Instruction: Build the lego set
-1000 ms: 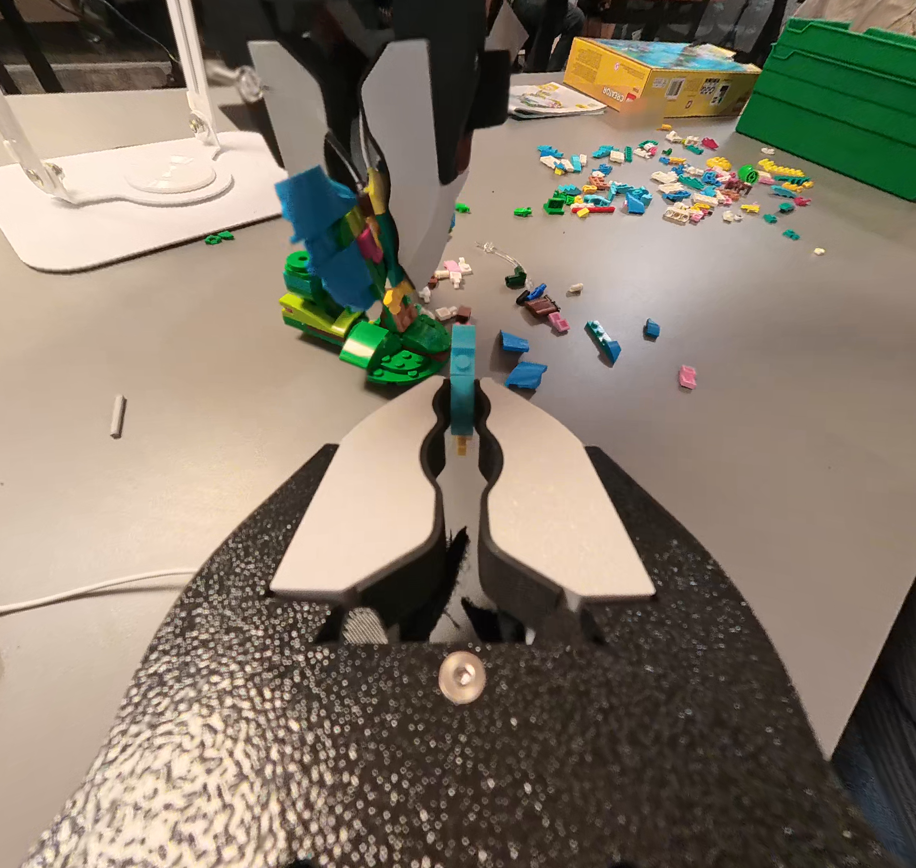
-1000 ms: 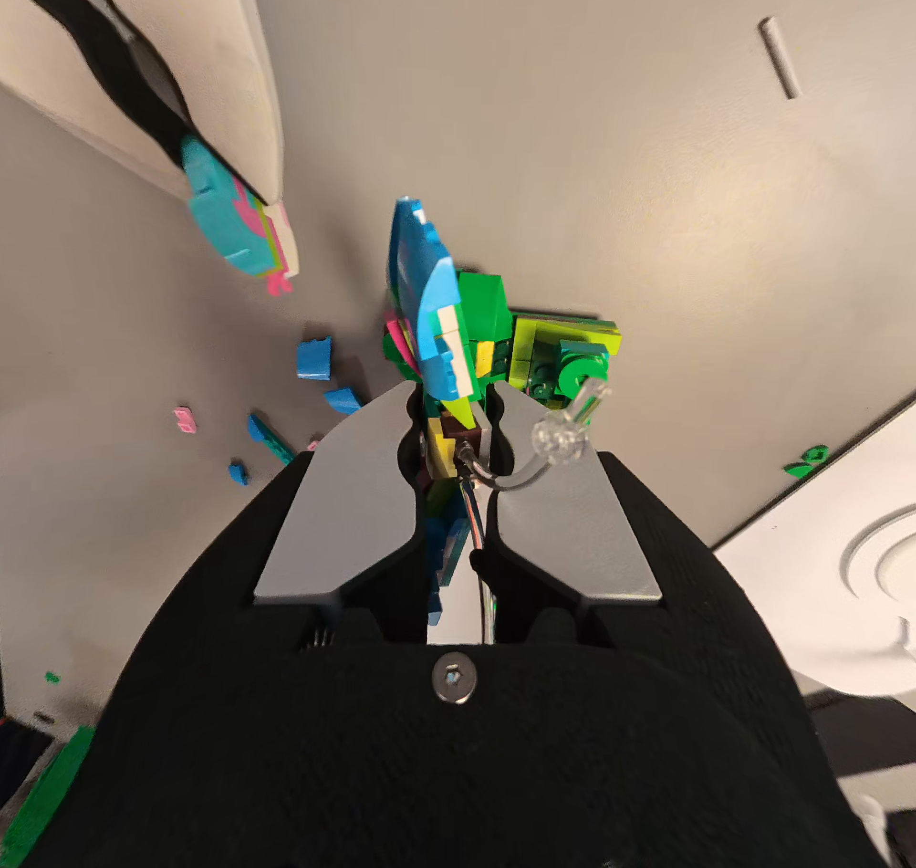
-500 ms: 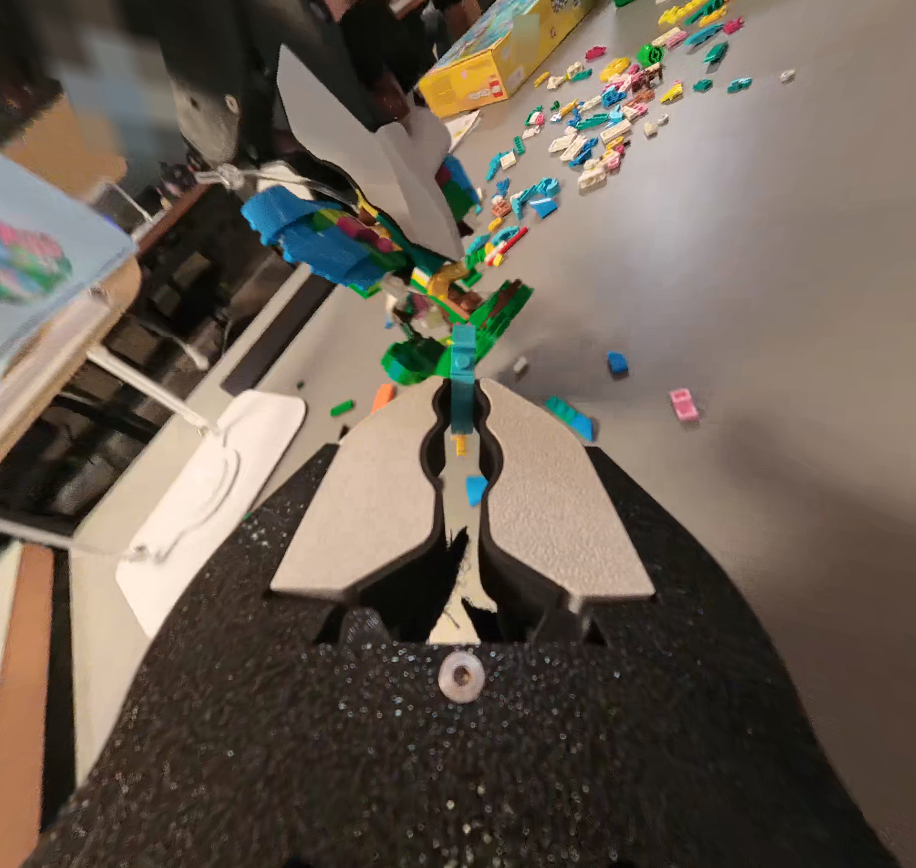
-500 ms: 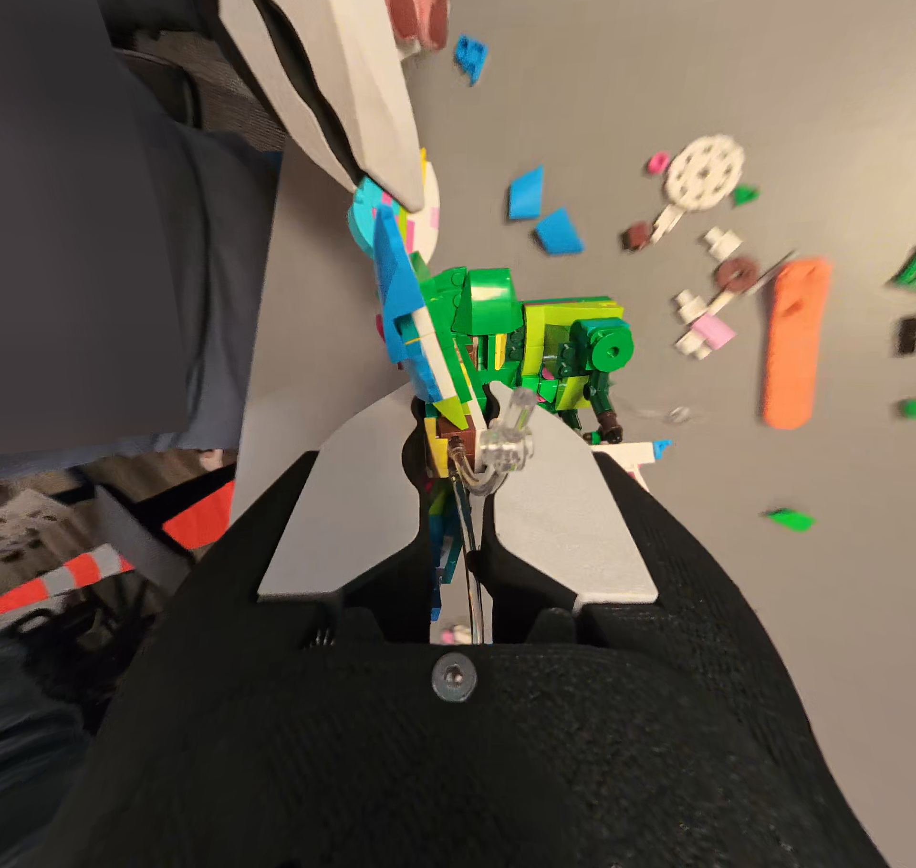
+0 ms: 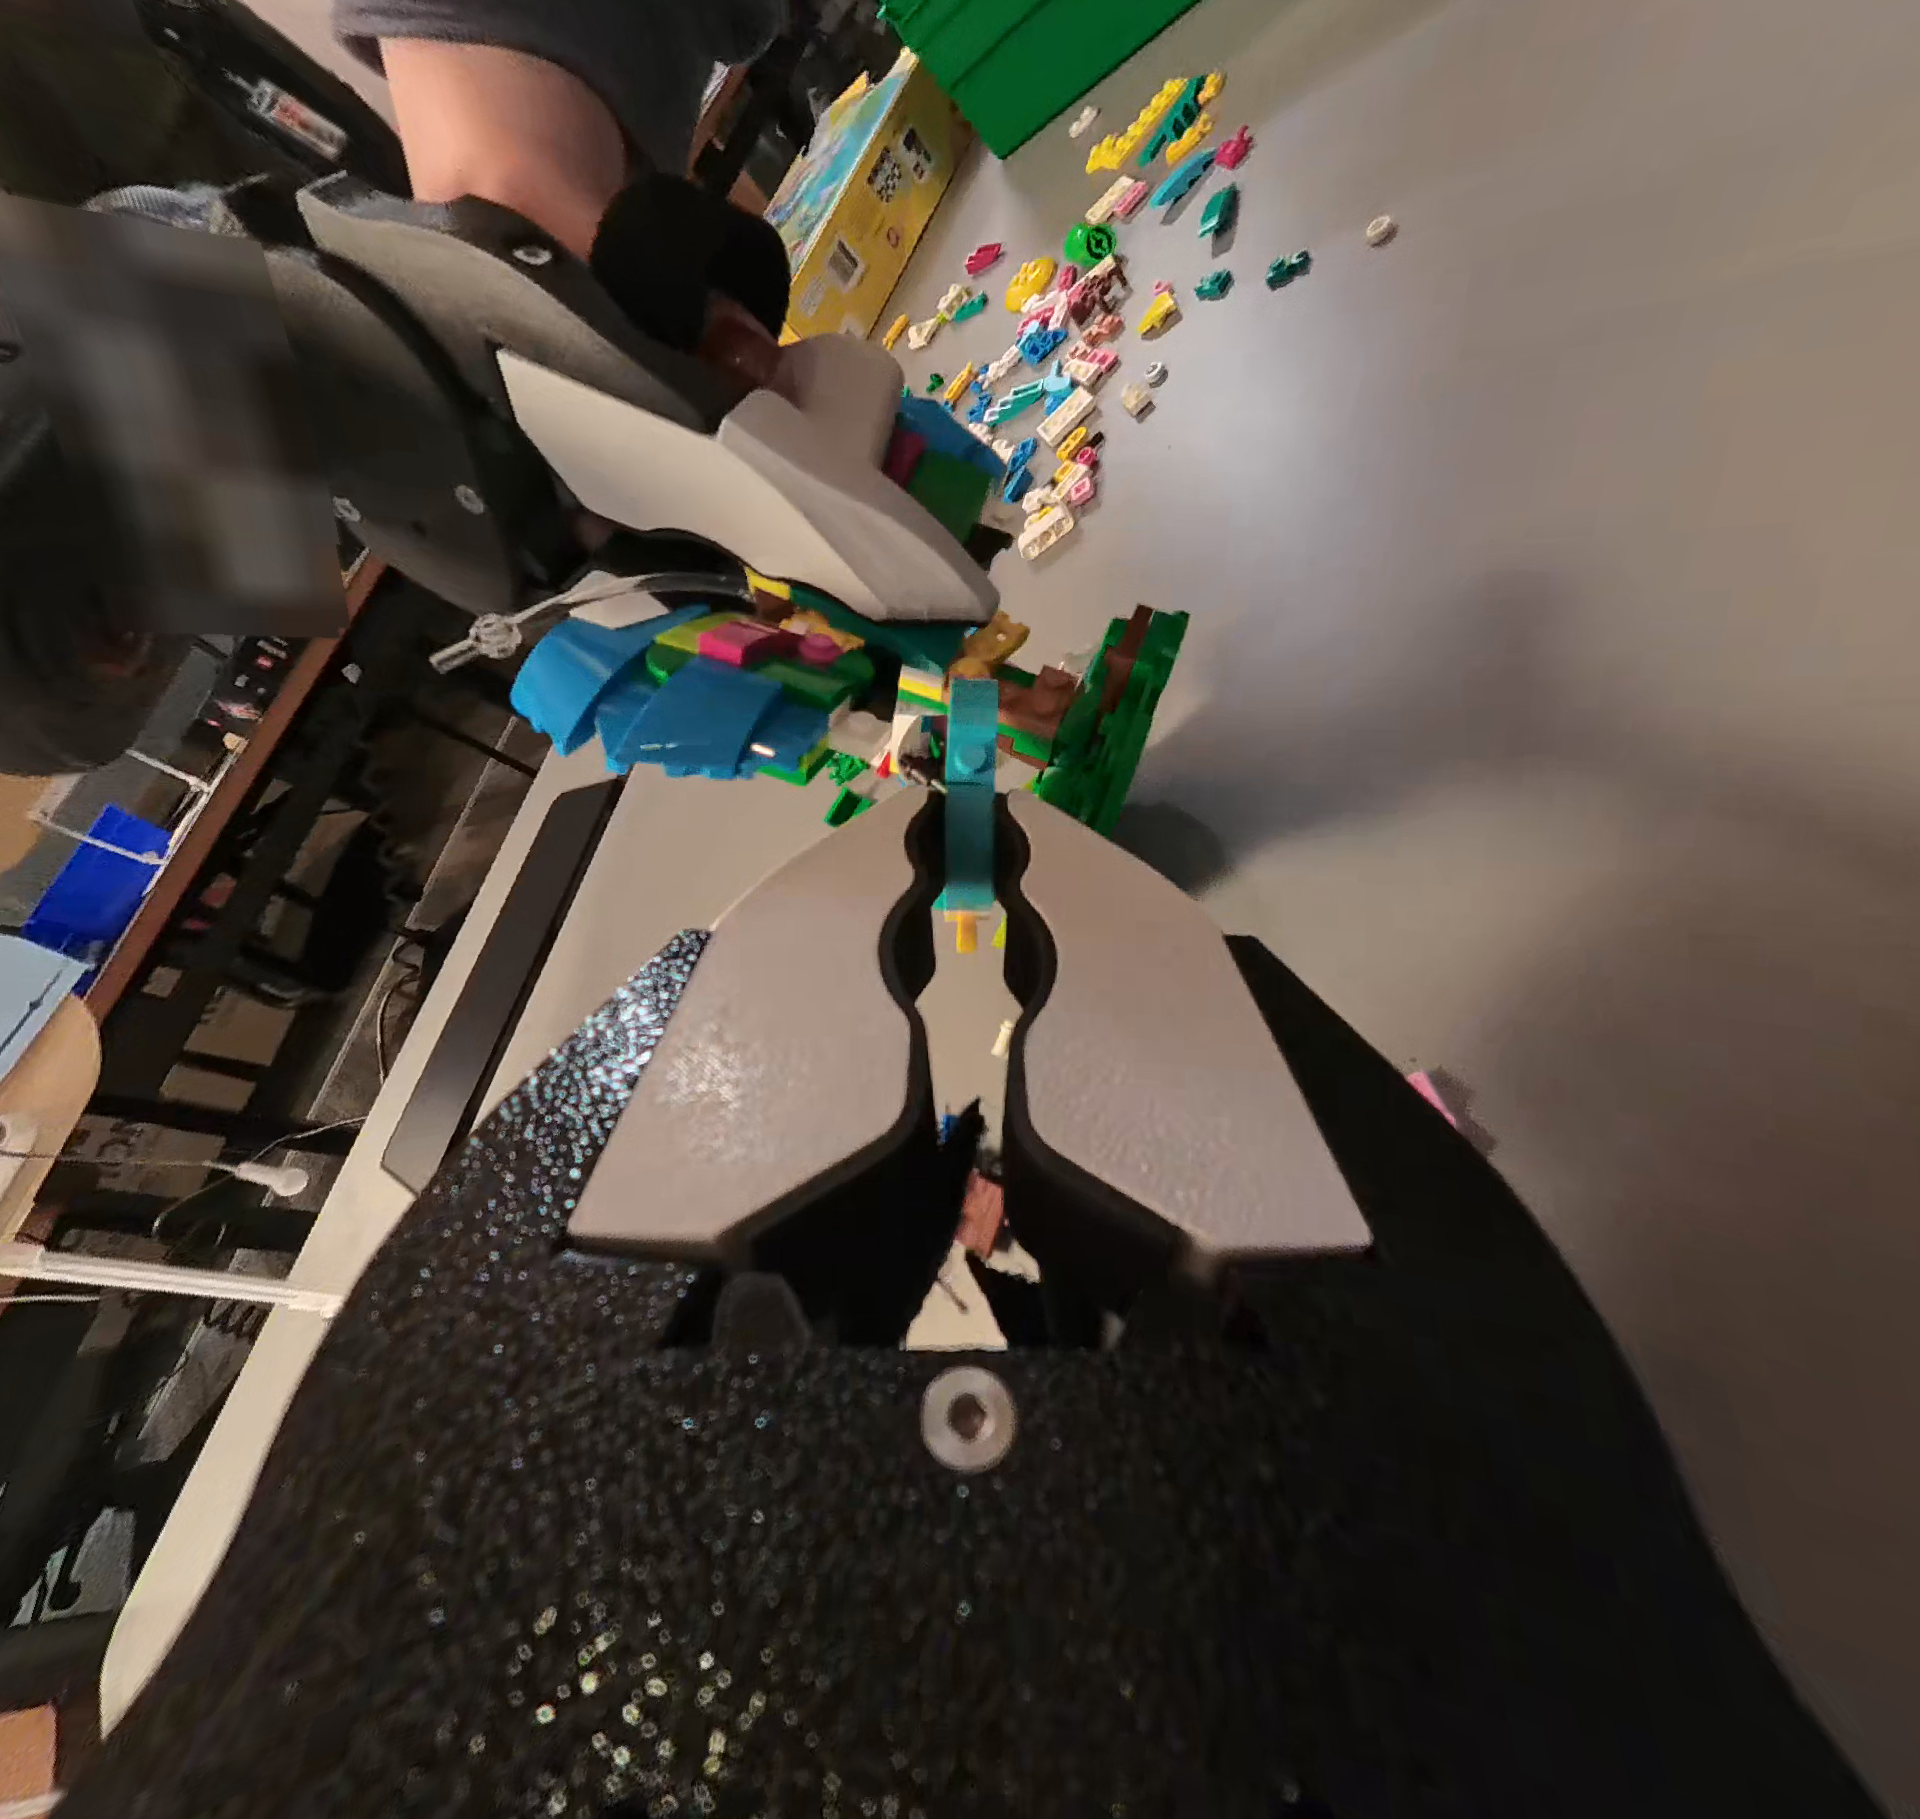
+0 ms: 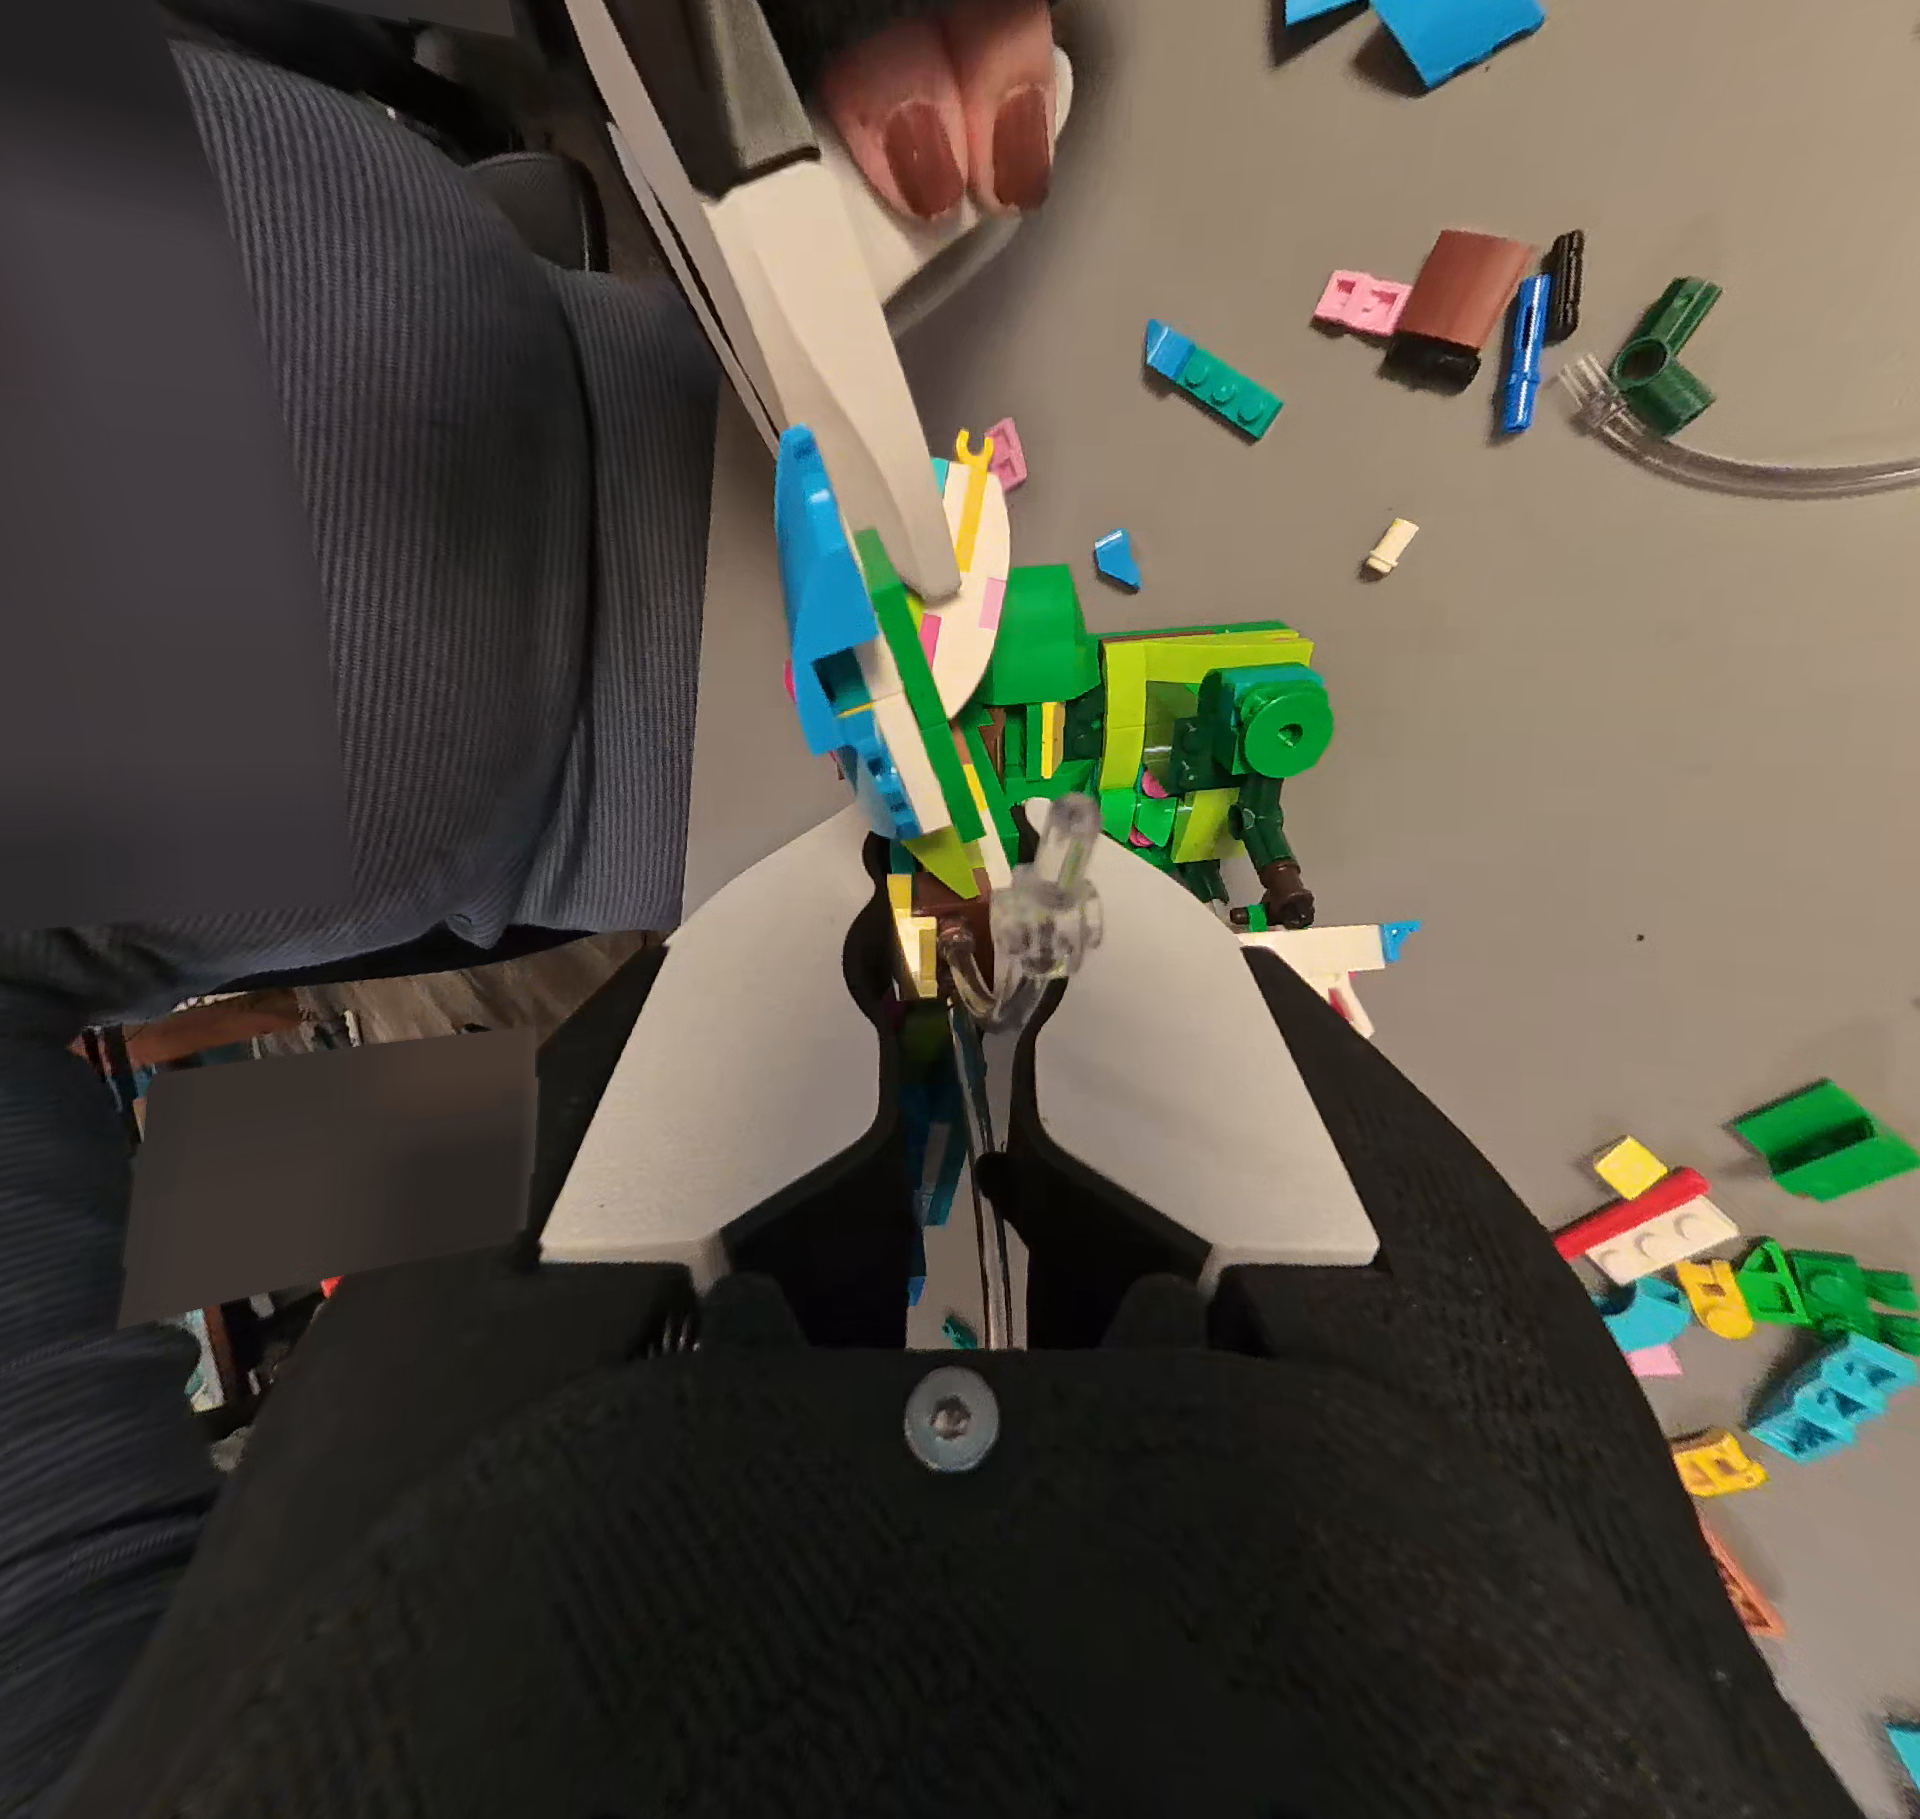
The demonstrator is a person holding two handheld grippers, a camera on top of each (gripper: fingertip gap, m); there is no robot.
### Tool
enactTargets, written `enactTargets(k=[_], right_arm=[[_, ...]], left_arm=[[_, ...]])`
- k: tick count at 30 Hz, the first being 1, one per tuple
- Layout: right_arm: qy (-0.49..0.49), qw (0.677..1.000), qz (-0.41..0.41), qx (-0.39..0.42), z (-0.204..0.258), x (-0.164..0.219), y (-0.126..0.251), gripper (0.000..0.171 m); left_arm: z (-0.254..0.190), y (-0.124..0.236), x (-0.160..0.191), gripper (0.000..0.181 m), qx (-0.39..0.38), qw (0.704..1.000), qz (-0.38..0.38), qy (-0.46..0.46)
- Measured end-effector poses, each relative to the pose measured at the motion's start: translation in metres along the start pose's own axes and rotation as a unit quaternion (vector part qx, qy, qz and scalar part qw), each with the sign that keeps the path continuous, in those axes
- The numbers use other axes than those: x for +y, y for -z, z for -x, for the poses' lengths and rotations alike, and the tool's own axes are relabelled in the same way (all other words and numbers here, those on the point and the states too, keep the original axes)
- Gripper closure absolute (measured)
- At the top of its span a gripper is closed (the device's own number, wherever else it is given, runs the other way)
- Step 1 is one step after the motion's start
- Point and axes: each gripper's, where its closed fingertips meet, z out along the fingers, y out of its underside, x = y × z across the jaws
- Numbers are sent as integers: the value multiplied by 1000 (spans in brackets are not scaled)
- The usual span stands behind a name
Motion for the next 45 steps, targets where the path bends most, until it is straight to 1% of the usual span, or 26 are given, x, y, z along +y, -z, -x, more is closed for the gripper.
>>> enactTargets(k=[1, 4, 8, 14, 21, 27, 33, 37, 45], right_arm=[[1, 1000, -3, 4, 0, 0, 0, 152], [11, 1000, -2, 24, 1, 1, 1, 152], [40, 998, -3, 47, 6, -2, 0, 152], [64, 995, 1, 79, 7, -3, 1, 153], [85, 991, 1, 104, 9, -4, 4, 153], [85, 990, -2, 116, 8, -4, 3, 153], [81, 990, -9, 117, 7, -5, 4, 153], [82, 990, -10, 116, 8, -5, 3, 153], [87, 990, -16, 108, 12, -8, 1, 153]], left_arm=[[1, 0, 0, 173, -4, 1000, 0, 0], [0, 3, -1, 173, -21, 1000, -1, -22], [2, 7, -5, 173, -60, 995, 3, -81], [-3, 8, -6, 173, -64, 992, 6, -112], [-1, 8, -2, 173, -71, 990, 18, -118], [-1, 8, -2, 173, -78, 989, 19, -121], [-1, 11, -5, 173, -87, 989, 7, -119], [2, 11, -3, 173, -98, 988, 13, -118], [2, 12, -3, 173, -109, 984, 11, -138]])
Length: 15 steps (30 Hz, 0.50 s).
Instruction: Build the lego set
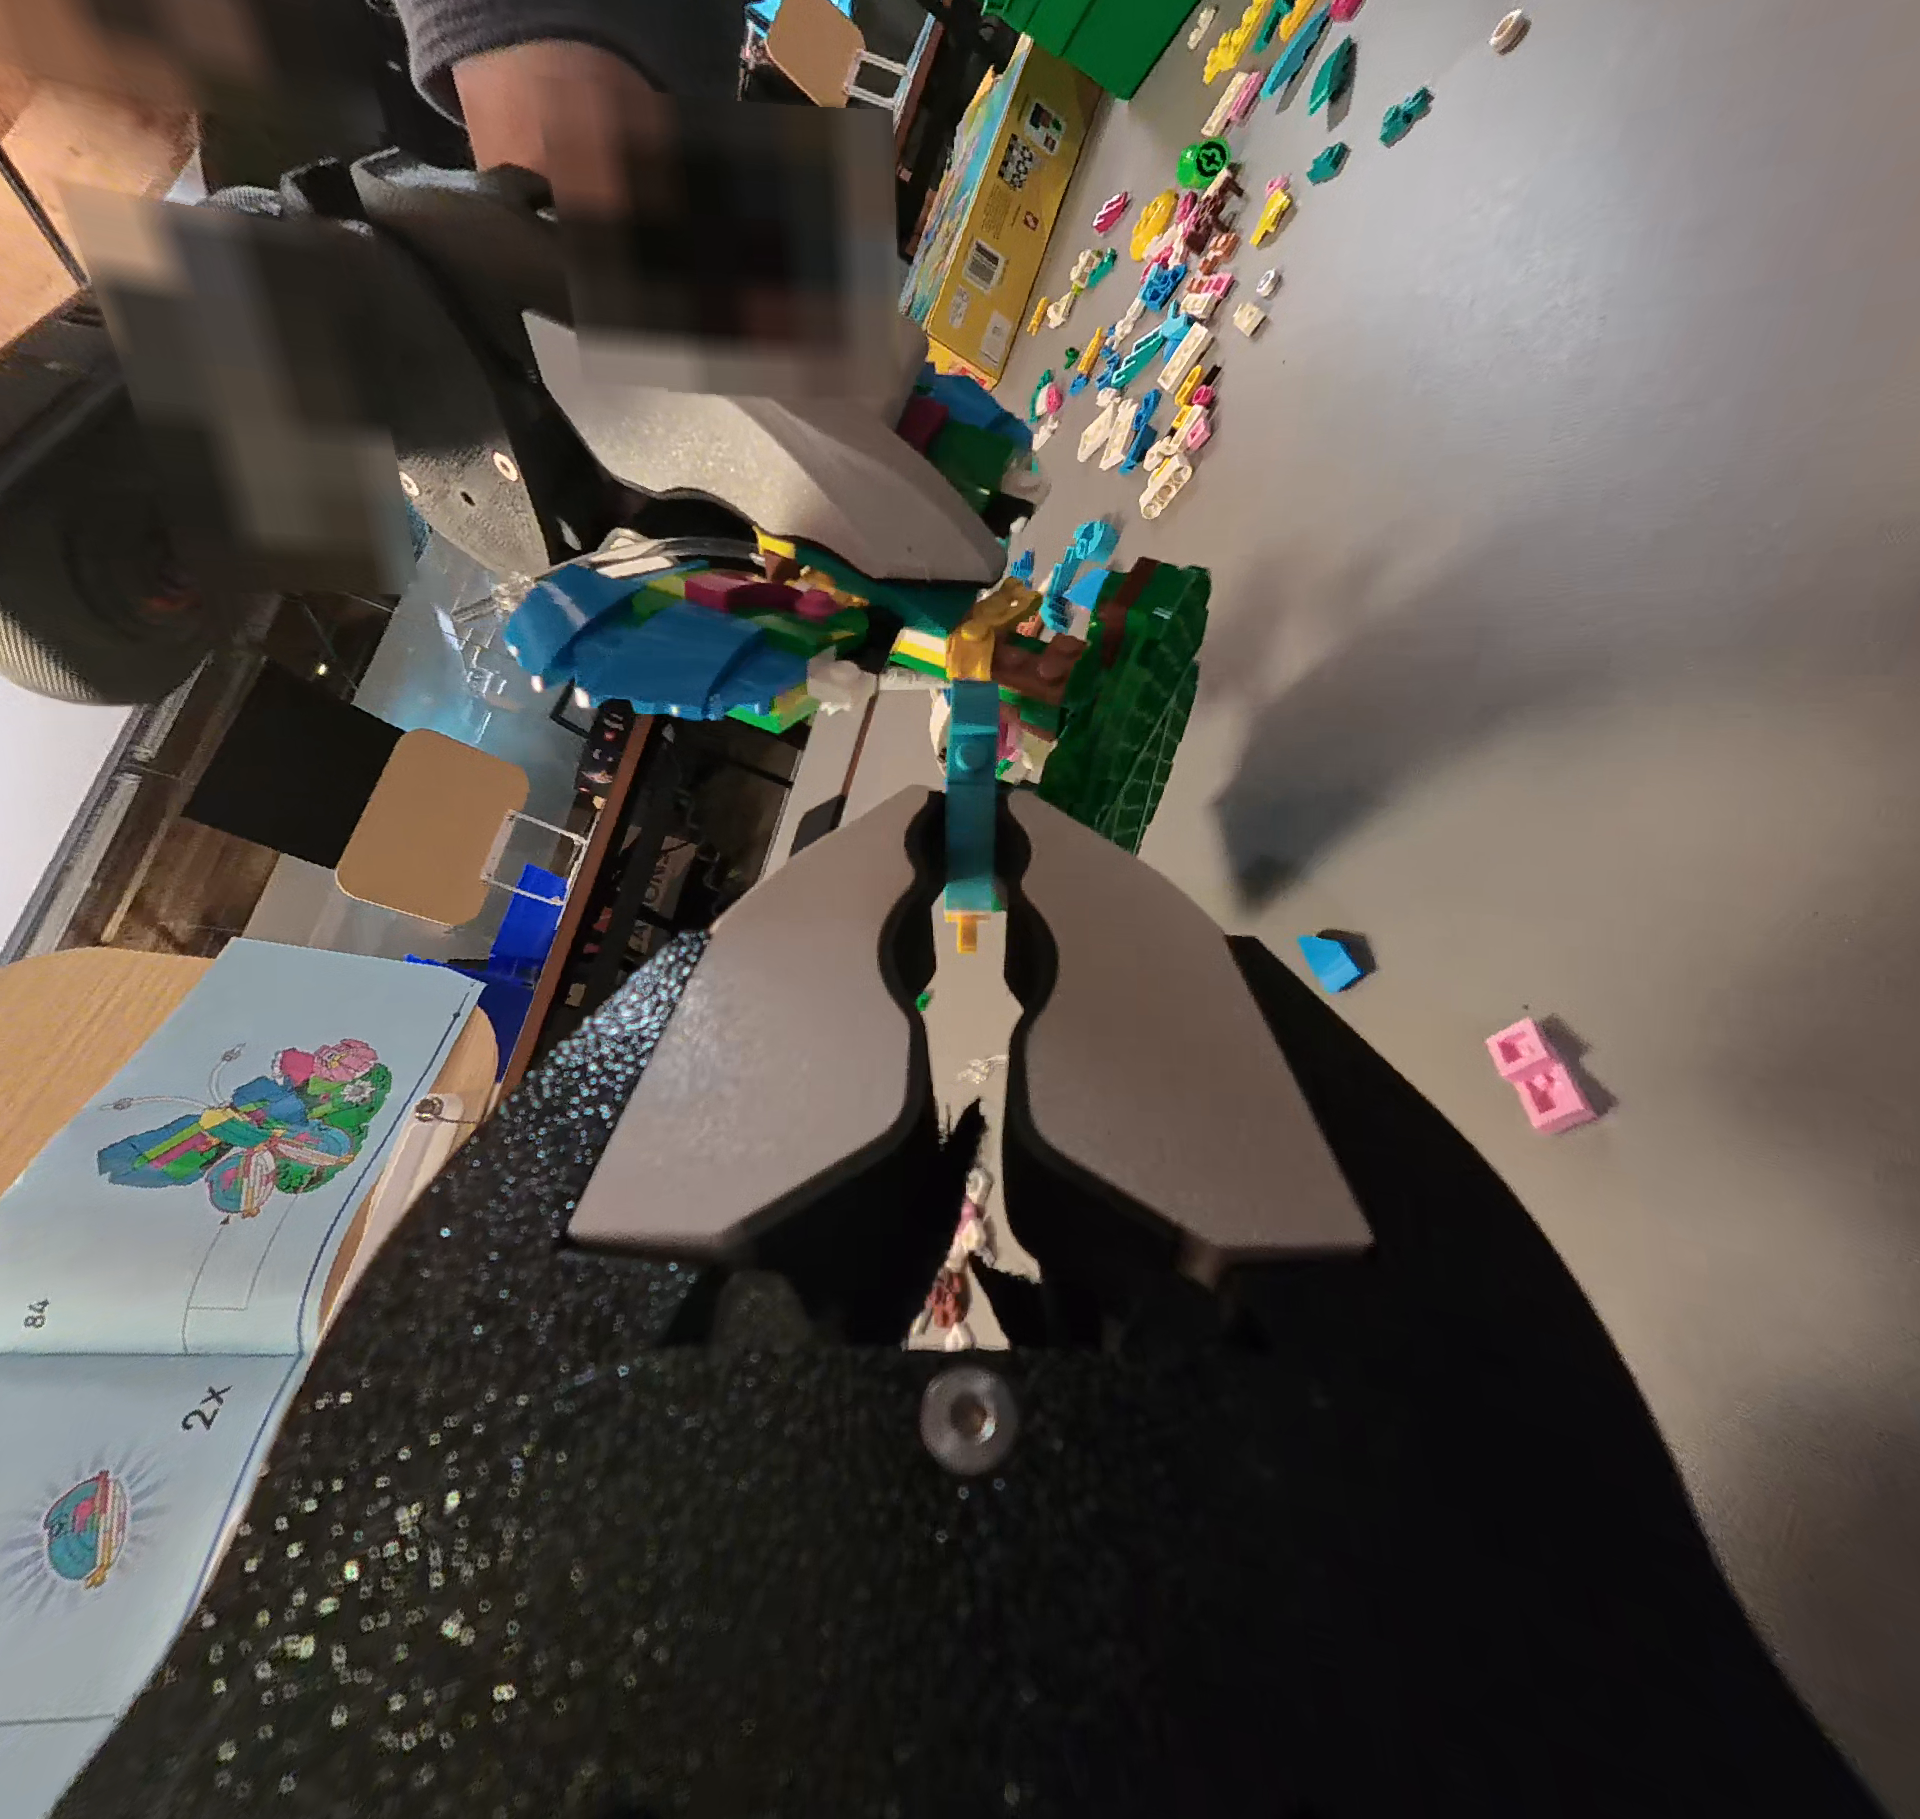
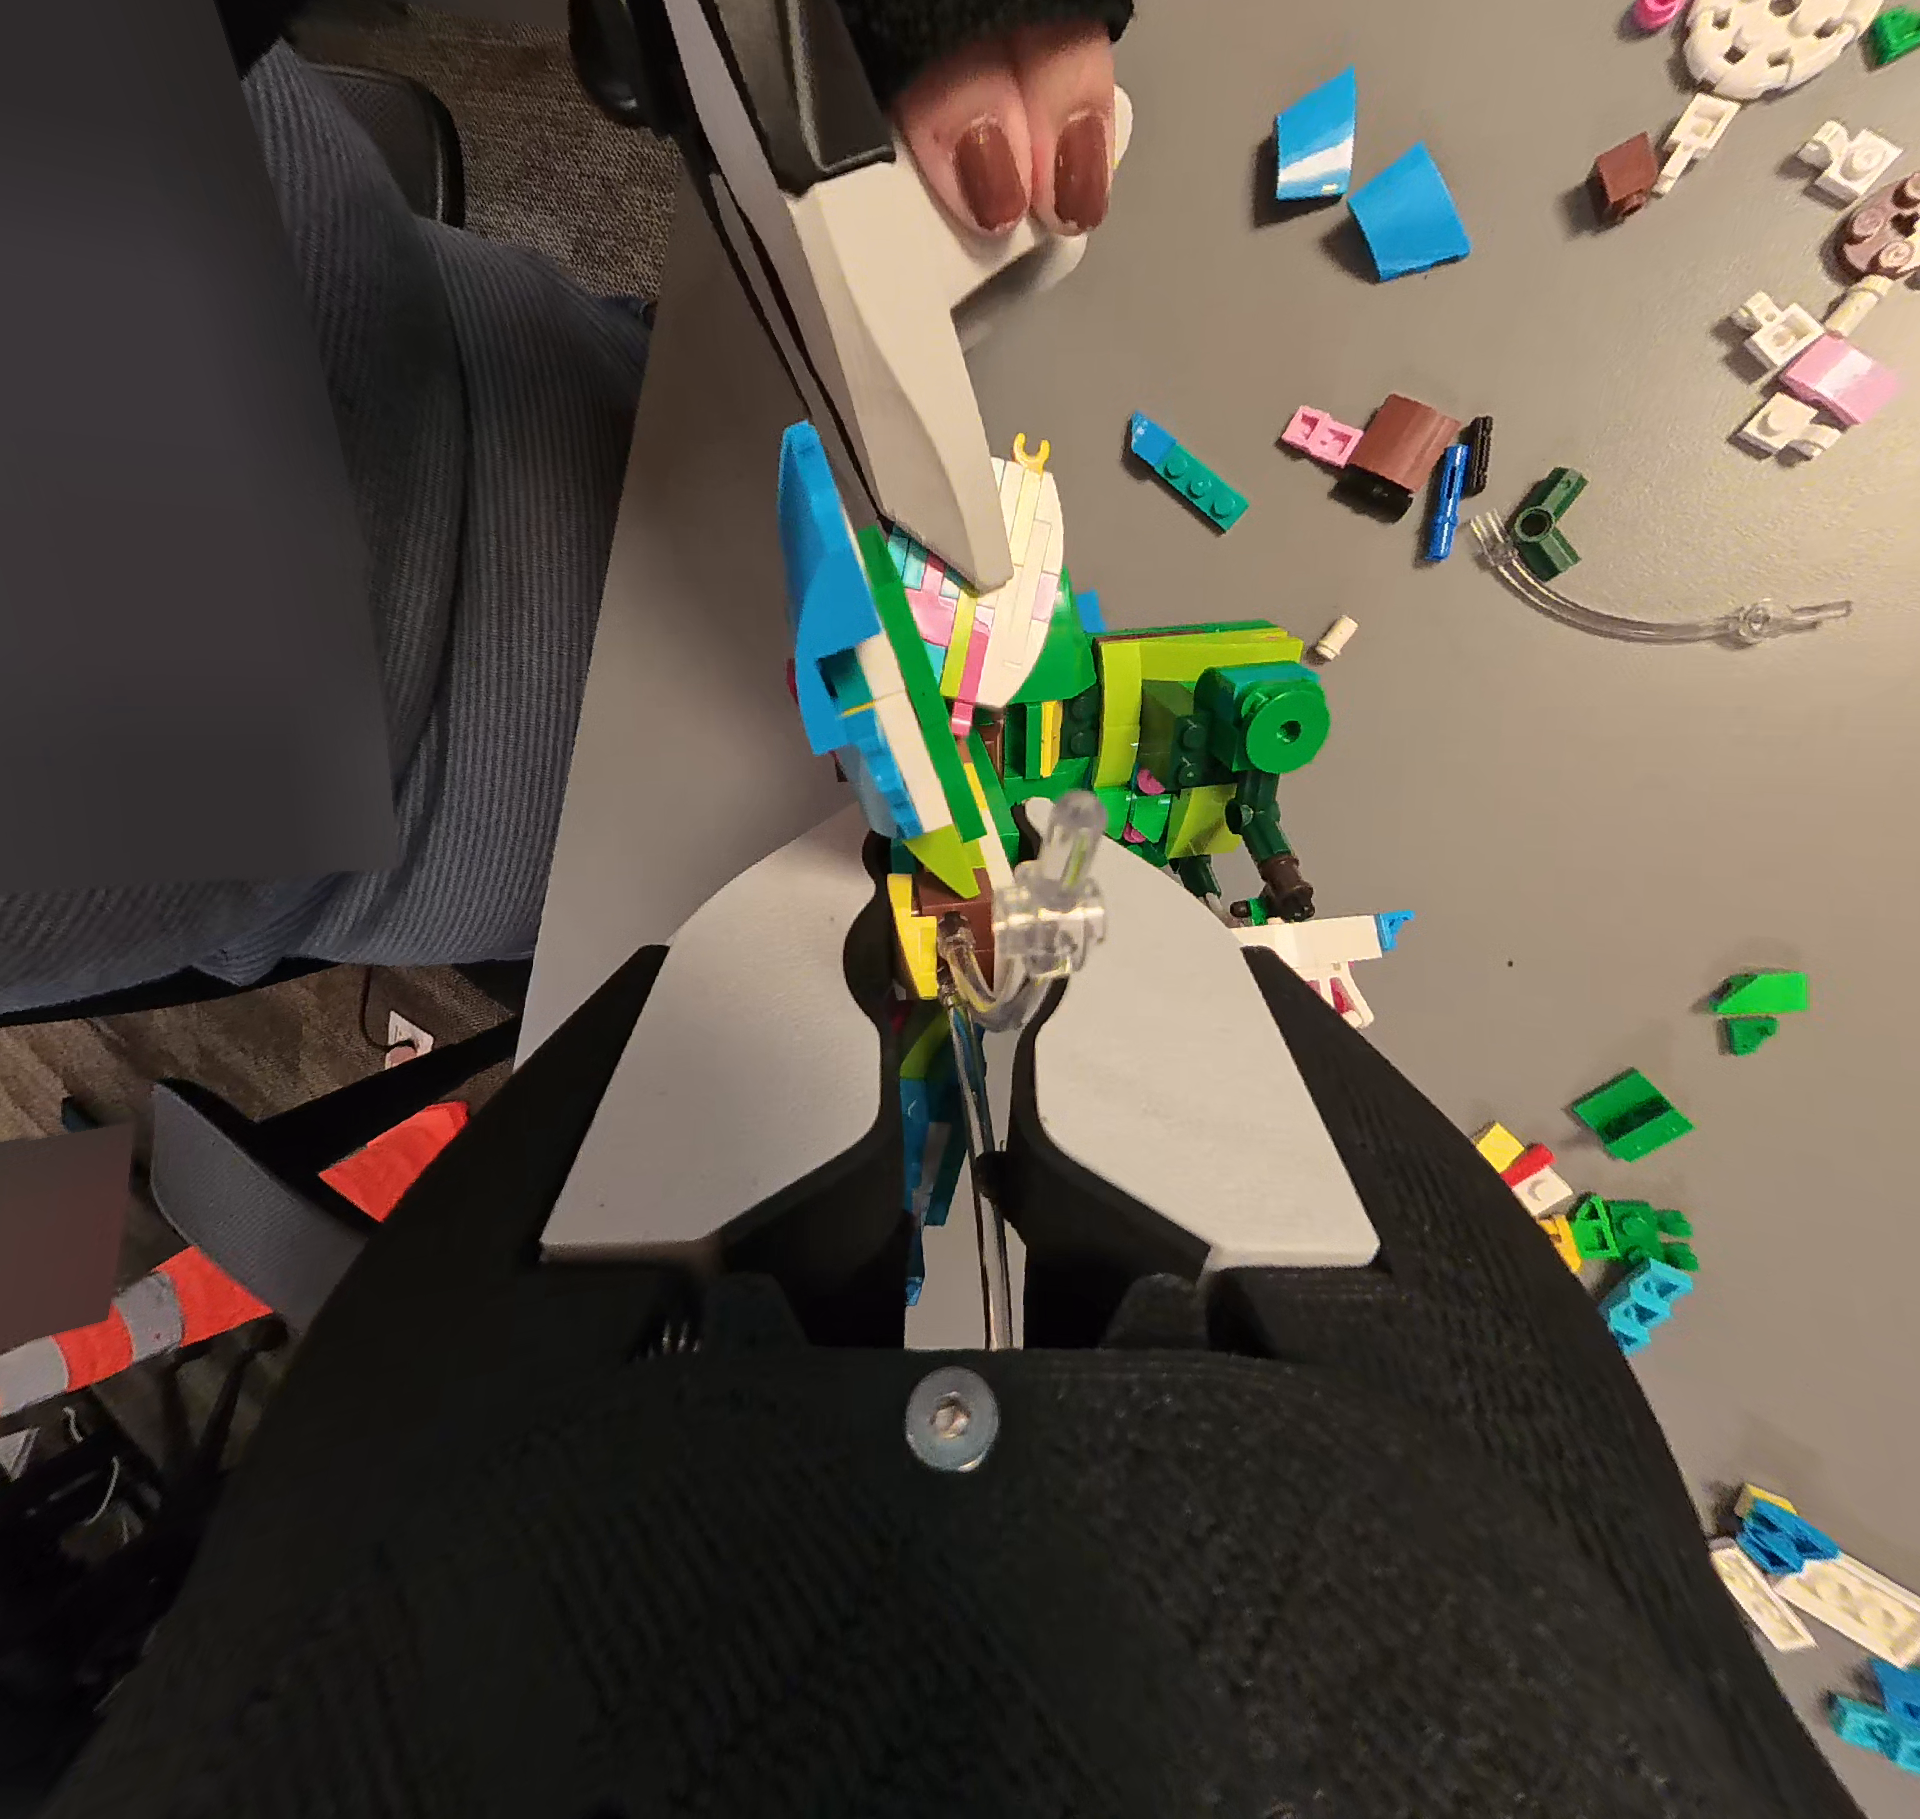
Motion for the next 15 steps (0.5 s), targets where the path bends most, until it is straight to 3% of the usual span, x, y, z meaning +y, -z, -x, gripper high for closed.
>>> enactTargets(k=[15], right_arm=[[-1, 1000, 1, -7, -3, 0, -5, 153]], left_arm=[[0, 4, 1, 173, -7, 1000, -9, -6]])
